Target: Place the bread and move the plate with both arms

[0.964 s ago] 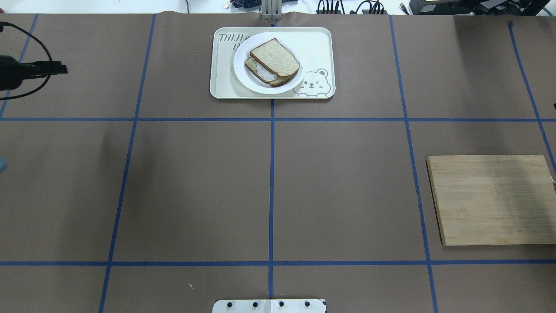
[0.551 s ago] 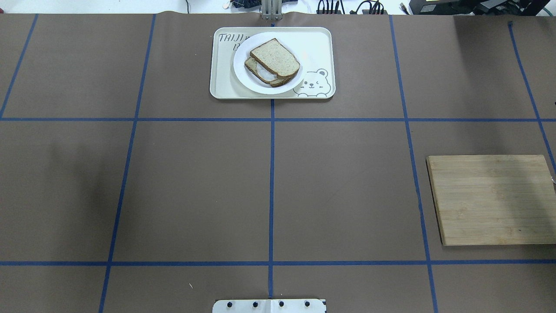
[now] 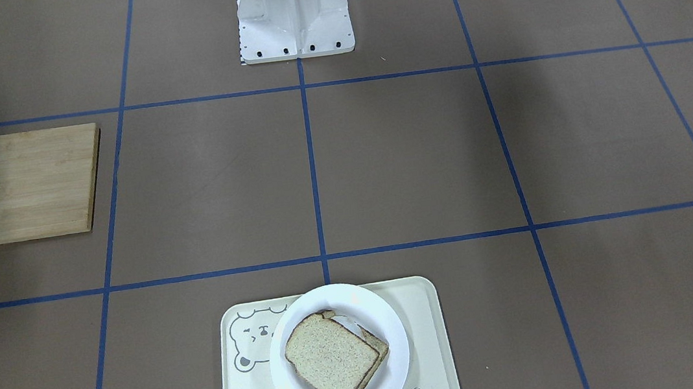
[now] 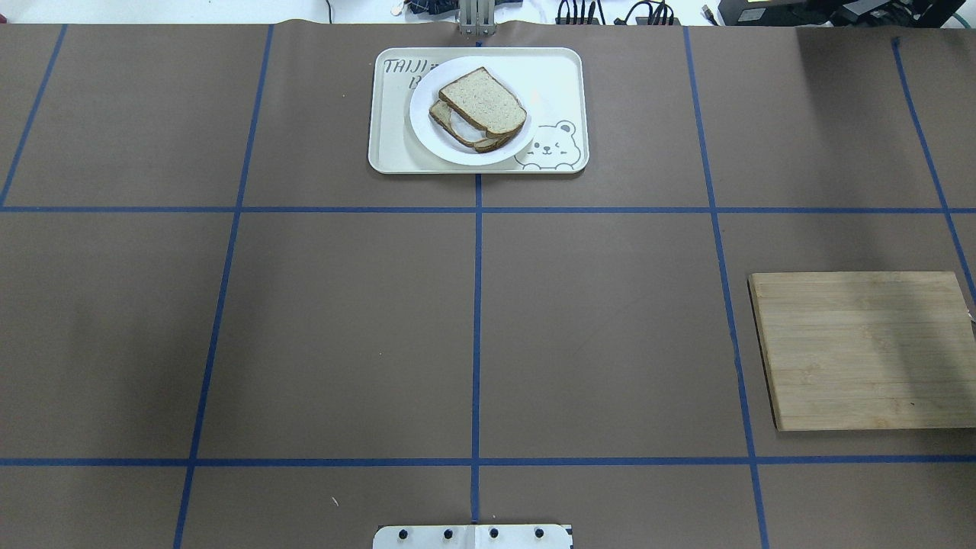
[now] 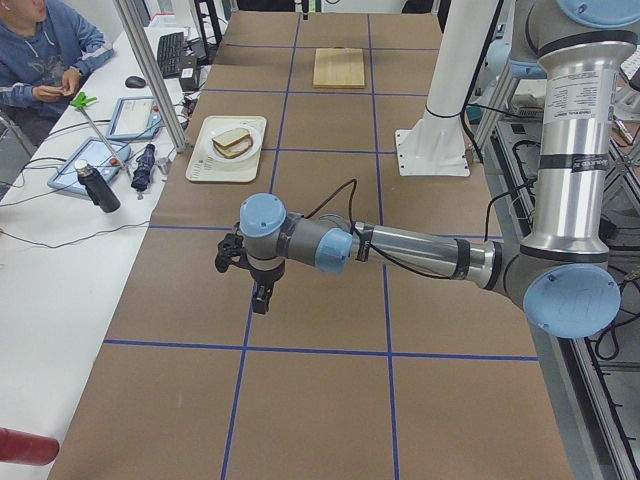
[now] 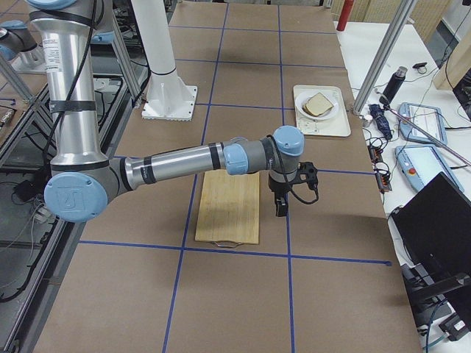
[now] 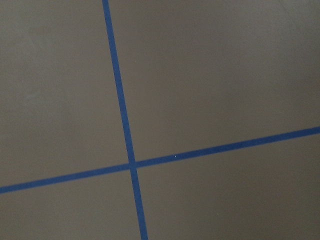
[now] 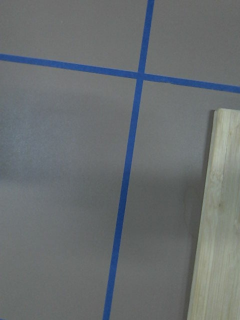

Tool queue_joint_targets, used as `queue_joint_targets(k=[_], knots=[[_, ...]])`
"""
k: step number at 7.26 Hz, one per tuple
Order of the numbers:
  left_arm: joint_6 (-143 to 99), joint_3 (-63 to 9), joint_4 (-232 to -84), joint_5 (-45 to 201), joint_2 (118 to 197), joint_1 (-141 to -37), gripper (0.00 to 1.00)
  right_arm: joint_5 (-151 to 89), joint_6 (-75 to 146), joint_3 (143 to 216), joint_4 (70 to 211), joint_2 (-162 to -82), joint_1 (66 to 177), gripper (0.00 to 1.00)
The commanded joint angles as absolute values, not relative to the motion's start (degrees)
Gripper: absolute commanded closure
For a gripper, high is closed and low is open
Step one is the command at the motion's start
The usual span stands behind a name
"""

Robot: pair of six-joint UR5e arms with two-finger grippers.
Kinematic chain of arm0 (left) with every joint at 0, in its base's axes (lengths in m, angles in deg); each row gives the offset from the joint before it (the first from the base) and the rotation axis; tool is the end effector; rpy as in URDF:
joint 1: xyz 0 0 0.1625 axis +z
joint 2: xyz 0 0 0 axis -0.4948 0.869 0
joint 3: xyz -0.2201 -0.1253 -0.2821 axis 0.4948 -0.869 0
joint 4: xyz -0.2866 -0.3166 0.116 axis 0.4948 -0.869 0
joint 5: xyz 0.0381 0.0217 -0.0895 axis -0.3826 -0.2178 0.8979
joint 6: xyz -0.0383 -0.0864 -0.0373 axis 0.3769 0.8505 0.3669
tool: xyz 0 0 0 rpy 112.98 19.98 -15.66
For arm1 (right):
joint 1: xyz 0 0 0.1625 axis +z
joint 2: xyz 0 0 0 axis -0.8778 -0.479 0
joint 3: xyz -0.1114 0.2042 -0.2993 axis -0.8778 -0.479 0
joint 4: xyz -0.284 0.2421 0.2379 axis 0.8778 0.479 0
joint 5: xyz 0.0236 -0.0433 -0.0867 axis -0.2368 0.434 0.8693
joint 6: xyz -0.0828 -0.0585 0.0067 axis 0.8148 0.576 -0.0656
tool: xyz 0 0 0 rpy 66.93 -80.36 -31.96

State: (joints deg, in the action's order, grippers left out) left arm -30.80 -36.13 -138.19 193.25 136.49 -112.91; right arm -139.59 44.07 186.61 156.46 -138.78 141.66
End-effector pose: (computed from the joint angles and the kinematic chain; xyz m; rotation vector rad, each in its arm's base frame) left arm 0.0023 -0.5241 0.5205 0.1510 0.8339 0.1184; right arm -0.0275 -0.5481 0.4974 0.0711 -0.7496 -0.1048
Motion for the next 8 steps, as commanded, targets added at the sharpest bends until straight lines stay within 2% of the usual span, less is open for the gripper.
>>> queue_joint_targets(k=[1,3,8], knots=[[-35.09,-38.72,-136.64,195.58,133.86,-113.24,0.02,-139.29,44.33,185.69,157.81,-138.54,141.62,0.00],[-36.18,-39.07,-136.99,194.88,131.32,-113.33,0.02,-139.72,44.59,186.12,157.72,-138.80,141.54,0.00],[-35.65,-38.28,-137.25,194.27,131.57,-113.15,0.02,-139.73,45.03,186.39,157.28,-139.25,141.54,0.00]])
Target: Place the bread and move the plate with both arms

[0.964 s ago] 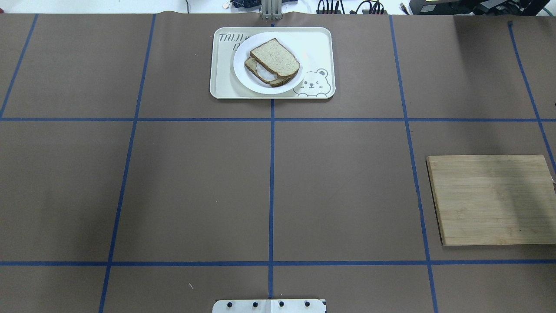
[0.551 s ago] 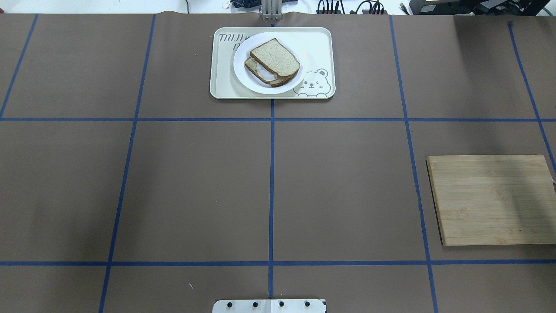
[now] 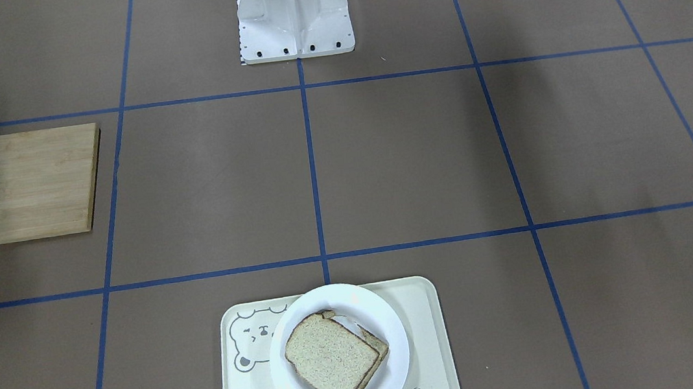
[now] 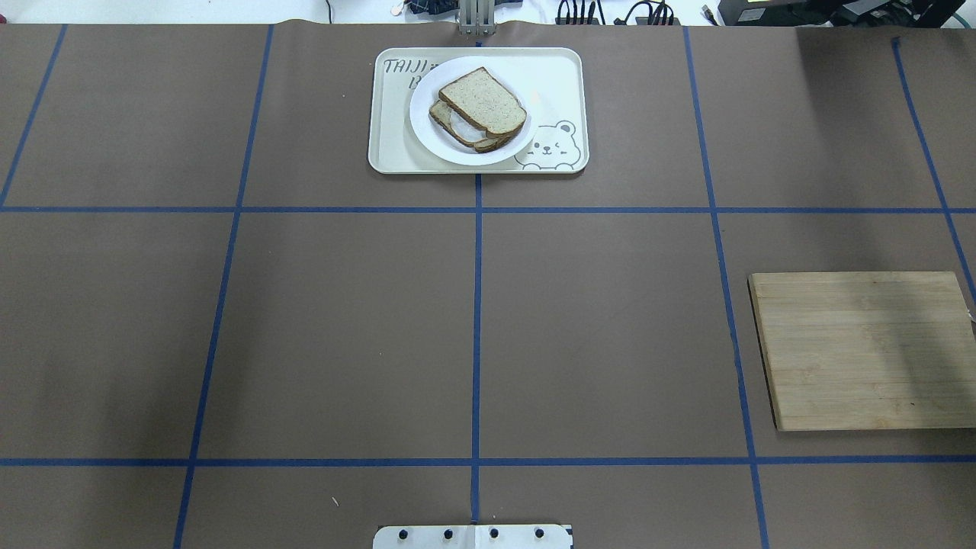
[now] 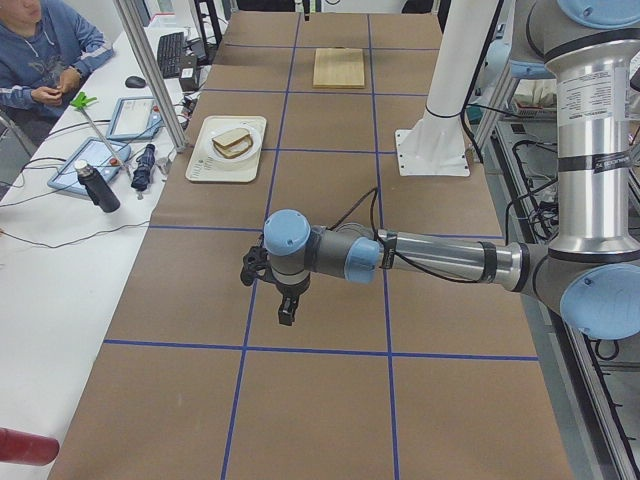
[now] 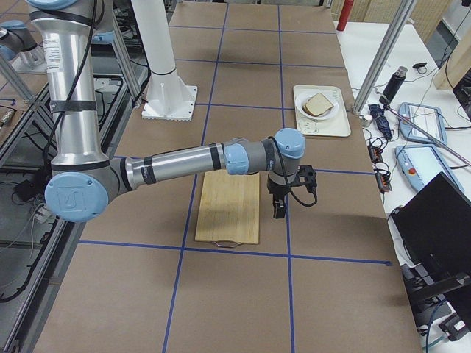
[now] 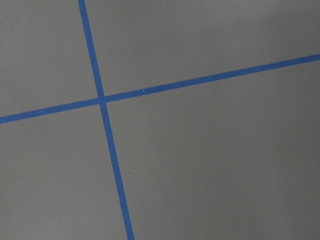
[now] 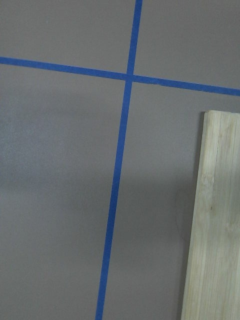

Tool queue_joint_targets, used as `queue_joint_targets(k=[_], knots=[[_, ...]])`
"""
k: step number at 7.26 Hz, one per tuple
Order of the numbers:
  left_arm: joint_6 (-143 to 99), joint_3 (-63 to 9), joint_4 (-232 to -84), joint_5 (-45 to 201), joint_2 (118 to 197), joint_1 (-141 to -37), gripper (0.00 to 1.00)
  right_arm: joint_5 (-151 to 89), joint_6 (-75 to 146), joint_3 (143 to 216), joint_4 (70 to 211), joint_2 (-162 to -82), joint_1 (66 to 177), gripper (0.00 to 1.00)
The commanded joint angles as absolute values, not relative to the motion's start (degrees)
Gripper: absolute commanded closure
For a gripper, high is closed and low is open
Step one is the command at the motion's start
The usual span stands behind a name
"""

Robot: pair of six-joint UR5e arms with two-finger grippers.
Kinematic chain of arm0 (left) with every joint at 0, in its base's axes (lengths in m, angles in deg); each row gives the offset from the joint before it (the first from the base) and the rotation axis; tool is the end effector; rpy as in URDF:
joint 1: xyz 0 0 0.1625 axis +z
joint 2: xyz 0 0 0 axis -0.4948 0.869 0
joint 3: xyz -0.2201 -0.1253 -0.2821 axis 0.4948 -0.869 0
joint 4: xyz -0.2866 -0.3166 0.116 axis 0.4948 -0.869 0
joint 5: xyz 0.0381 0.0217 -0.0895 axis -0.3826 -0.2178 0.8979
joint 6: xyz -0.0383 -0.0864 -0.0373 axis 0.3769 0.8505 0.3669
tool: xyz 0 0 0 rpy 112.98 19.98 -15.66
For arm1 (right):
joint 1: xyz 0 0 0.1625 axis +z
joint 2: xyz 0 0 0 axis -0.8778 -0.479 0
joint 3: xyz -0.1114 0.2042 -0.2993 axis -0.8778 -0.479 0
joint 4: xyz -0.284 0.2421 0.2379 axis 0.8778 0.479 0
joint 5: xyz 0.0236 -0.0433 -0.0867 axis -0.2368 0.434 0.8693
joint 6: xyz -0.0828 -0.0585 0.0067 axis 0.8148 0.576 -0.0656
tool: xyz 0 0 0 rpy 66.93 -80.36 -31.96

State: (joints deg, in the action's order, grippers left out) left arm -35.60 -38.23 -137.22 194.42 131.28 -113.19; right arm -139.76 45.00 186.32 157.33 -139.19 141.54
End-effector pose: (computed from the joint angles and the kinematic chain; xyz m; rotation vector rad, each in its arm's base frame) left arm -0.0028 -0.4891 0.5472 0.1189 0.8451 0.1652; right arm -0.0284 -0.5449 0.5054 0.0500 -0.7490 -0.1125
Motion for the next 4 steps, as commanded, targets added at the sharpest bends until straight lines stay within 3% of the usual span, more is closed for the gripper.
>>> queue_joint_targets(k=[1,4], knots=[[-35.65,-38.63,-137.25,193.92,132.01,-113.07,0.02,-139.81,45.03,186.48,157.28,-139.16,141.54,0.00],[-35.56,-39.07,-137.34,193.21,131.66,-113.15,0.02,-139.81,45.03,186.56,157.28,-139.16,141.54,0.00]])
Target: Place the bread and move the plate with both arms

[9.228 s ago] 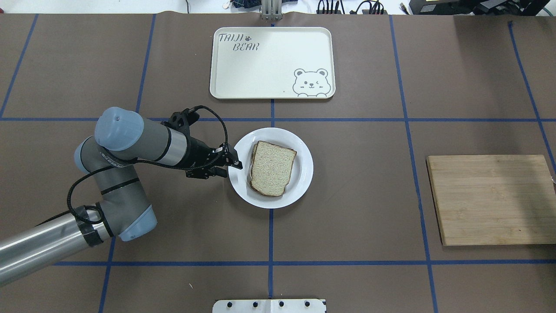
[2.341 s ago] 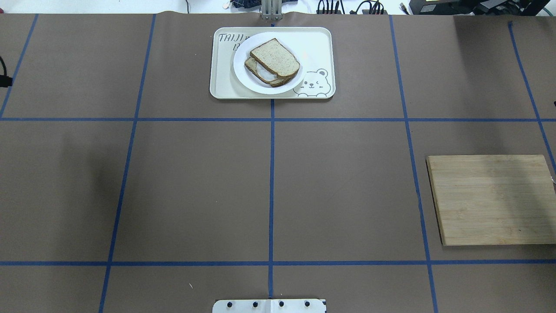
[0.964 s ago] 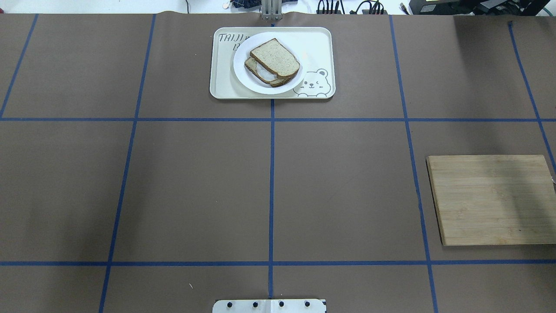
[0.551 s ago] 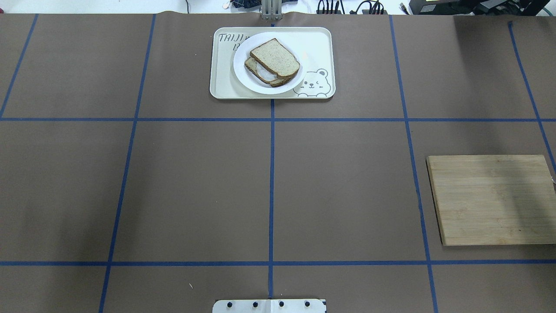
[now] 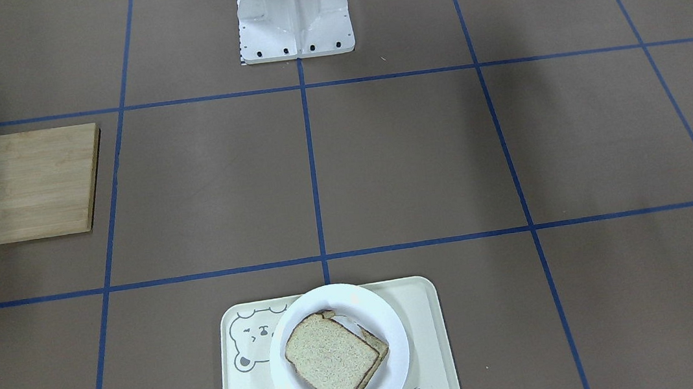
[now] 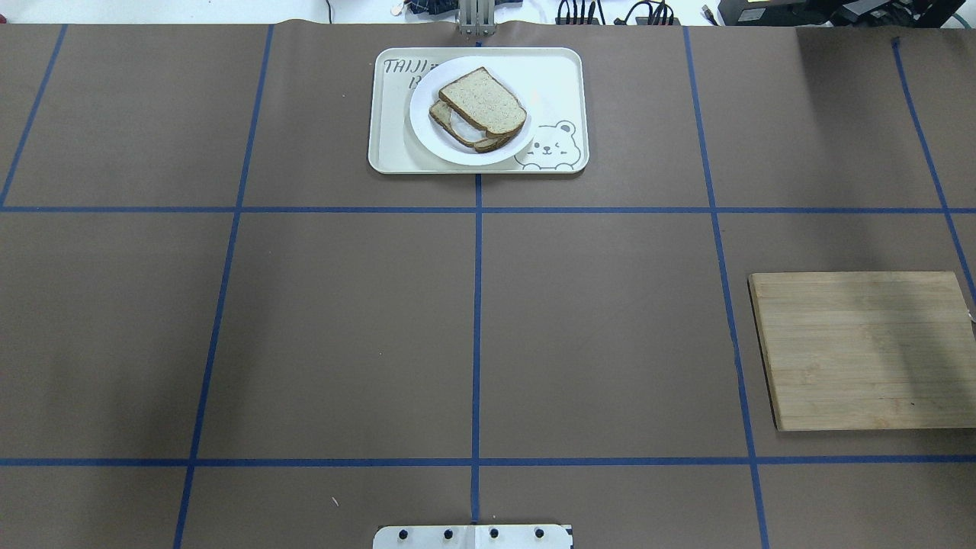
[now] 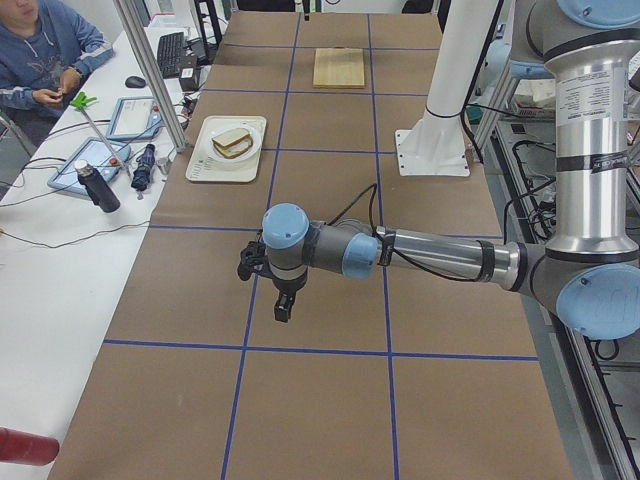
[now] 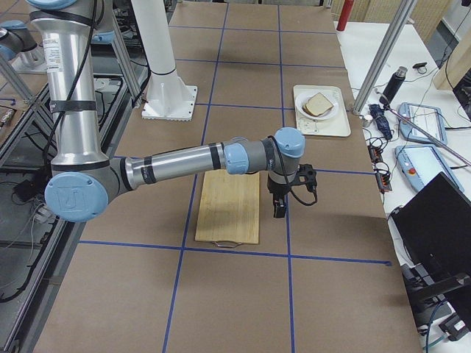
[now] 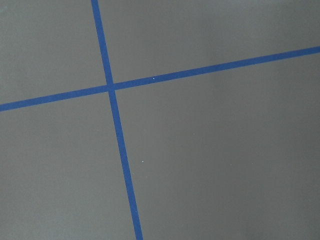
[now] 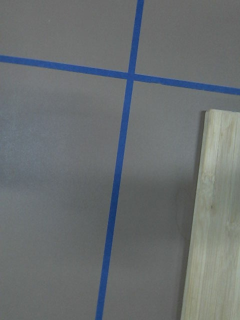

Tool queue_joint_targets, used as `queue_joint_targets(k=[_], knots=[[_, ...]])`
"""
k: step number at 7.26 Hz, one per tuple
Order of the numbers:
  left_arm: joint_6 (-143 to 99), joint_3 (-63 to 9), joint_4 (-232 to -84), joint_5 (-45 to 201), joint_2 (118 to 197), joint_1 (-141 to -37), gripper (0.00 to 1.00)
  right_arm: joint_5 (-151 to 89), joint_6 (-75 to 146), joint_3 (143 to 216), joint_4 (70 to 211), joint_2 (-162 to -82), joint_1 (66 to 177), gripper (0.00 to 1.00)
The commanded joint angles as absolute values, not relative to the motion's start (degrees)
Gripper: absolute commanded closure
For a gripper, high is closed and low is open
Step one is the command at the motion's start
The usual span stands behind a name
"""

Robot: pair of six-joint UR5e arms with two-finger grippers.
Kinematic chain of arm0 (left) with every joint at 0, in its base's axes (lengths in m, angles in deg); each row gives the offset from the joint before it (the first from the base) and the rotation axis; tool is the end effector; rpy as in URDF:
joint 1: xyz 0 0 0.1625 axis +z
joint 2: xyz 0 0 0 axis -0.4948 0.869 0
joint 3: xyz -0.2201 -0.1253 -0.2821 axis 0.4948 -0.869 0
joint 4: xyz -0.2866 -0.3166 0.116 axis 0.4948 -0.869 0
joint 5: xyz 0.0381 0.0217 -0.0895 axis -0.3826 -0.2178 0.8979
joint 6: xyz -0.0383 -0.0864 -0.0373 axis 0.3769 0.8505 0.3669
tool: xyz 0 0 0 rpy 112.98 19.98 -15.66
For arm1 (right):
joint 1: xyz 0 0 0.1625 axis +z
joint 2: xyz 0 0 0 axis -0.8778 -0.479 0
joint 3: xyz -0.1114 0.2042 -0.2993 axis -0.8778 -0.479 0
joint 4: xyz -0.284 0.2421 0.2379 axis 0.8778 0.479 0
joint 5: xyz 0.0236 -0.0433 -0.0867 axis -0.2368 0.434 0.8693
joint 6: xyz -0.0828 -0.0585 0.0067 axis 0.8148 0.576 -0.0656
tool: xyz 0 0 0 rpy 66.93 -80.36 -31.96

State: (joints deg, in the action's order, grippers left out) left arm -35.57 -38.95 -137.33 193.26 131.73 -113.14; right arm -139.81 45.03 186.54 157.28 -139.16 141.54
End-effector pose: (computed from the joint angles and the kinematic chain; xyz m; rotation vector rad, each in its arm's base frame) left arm -0.0033 -0.4926 0.5380 0.1413 0.8260 0.1730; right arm -0.0285 -0.5450 0.5030 0.0550 -0.7504 -0.1150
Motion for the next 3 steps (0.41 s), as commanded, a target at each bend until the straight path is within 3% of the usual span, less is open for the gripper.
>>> queue_joint_targets(k=[1,3], knots=[[-35.56,-39.07,-137.43,193.21,131.66,-113.15,0.02,-139.81,45.03,186.56,157.28,-139.16,141.54,0.00],[-35.56,-39.07,-137.43,193.21,131.57,-113.15,0.02,-139.81,44.95,187.09,157.28,-139.33,141.54,0.00]])
